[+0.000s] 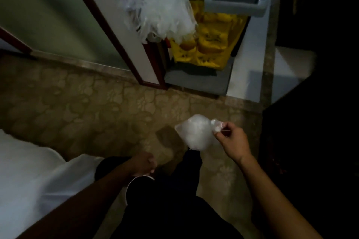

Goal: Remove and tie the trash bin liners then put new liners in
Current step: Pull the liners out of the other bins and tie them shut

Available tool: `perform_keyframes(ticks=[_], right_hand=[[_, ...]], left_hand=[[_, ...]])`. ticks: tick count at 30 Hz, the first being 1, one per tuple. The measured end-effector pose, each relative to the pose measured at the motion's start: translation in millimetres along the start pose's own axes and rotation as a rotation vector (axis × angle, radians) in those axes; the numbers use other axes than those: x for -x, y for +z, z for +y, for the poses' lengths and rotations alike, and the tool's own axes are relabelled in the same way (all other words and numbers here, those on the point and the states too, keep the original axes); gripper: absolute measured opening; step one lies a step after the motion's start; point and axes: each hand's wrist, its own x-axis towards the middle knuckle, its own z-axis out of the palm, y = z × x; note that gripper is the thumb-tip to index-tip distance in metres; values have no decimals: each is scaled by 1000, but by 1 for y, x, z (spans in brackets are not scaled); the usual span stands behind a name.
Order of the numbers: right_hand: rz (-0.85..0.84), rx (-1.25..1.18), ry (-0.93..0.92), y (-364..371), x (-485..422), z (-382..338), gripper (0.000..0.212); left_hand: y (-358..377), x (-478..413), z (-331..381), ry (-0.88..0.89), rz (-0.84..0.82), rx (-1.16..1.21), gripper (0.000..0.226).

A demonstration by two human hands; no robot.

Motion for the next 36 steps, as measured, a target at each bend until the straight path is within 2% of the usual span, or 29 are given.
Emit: perform_keyframes(ticks=[5, 10, 15, 22, 27, 30, 34, 36], right_hand=[[46, 114, 15, -26, -70, -33, 14], [105, 240, -33, -64, -121, -83, 11], [234, 143, -158, -100, -169, -156, 7], [327, -154, -489, -136, -237, -292, 10], [397, -340, -605, -136, -305, -350, 16], [367, -331, -623, -124, -351, -365, 19], [306, -240, -557, -103, -417, -370, 20], [282, -207, -506, -96, -447, -370, 20]], left_hand=[[-52, -69, 83, 66, 31, -44, 24], [-129, -131, 195, 246, -24, -105, 24], [-179, -159, 281, 365, 1, -137, 20], [-214, -176, 307, 346, 66, -12, 12], [-239, -177, 305, 310, 150, 86, 22], [-245, -175, 309, 251, 220, 146, 15], [-248, -179, 311, 245, 291, 146, 11], [-248, -179, 310, 210, 308, 249, 22]])
